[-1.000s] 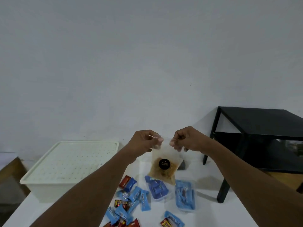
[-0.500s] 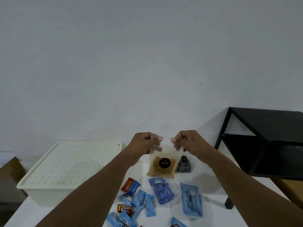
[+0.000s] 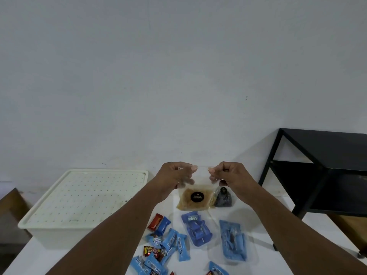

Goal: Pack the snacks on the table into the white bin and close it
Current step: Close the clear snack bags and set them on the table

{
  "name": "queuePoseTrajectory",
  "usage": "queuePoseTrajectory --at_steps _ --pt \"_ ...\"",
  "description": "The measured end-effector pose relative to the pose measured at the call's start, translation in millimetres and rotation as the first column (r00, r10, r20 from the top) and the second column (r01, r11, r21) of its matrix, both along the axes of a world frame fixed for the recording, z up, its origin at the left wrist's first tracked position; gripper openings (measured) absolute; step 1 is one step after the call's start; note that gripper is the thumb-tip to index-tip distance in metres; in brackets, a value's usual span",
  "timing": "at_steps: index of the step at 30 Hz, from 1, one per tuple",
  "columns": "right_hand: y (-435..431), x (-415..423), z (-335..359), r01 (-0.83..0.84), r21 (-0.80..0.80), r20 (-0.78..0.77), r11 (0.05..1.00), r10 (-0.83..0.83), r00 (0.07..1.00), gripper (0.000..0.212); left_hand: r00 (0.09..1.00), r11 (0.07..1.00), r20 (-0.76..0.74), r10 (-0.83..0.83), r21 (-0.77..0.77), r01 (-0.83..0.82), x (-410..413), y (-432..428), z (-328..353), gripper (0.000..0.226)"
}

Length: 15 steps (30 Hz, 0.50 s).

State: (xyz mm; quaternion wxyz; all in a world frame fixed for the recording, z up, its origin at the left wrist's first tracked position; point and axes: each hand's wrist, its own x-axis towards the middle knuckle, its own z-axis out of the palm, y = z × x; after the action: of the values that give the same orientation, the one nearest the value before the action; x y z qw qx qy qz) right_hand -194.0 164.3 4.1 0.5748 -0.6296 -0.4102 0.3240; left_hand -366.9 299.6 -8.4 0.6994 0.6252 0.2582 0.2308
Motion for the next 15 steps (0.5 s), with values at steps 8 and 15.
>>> queuePoseTrajectory --at_steps 8,15 --pt "3.8 -15.0 -0.3 0.016 0.011 -0.194 1.0 -0.013 0.981 0.027 0.995 0.991 -0.019 0.095 0.092 -0.093 -3.4 -0.1 6.0 0.027" --pt "6.4 -16.6 5.2 0.056 0.023 -0.079 0.998 -0.054 0.995 0.022 0.997 0.996 0.001 0.079 0.037 -0.079 -3.6 -2.1 1.4 0.027"
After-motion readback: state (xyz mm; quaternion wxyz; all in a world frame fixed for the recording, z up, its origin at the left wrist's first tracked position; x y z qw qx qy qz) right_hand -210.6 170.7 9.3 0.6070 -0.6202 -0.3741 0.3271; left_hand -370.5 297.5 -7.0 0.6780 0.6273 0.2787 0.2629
